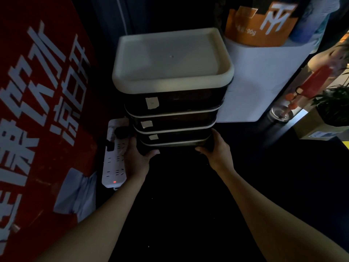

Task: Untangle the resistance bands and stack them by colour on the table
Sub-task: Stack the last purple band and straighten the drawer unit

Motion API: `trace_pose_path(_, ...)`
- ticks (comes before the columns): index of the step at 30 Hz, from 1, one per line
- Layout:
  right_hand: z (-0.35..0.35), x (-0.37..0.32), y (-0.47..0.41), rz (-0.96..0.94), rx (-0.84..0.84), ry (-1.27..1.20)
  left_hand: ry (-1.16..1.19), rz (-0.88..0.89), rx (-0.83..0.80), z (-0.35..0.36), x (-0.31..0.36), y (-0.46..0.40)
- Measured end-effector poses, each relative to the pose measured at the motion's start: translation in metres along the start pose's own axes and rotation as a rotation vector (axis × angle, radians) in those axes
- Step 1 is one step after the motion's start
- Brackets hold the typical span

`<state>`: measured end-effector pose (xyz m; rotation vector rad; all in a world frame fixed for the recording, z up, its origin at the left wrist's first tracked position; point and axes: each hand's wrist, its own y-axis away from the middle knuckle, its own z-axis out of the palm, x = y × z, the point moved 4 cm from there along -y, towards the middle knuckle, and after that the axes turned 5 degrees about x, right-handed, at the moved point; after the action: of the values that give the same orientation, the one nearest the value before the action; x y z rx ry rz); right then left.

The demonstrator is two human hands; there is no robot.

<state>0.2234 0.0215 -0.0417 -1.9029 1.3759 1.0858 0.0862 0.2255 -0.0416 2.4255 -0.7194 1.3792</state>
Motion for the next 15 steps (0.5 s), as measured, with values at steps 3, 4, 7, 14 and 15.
trace_pose_path(3, -0.001, 0.001, -0.002, 0.01, 0.059, -0.019, 0.027, 0.006, 0.018, 0.002, -0.005, -0.003)
trace_pose_path(4, -0.001, 0.002, -0.003, 0.011, 0.073, -0.017, 0.027, 0.009, 0.028, 0.002, -0.005, -0.004)
trace_pose_path(7, 0.001, 0.003, -0.006, 0.018, 0.12, -0.016, 0.042, 0.031, 0.062, 0.003, -0.008, -0.007)
trace_pose_path(14, 0.004, 0.006, -0.011, 0.026, 0.193, -0.027, 0.038, 0.043, 0.151, 0.008, -0.01, -0.012)
trace_pose_path(15, 0.004, 0.005, -0.01, 0.03, 0.197, -0.032, 0.037, 0.036, 0.152, 0.007, -0.01, -0.011)
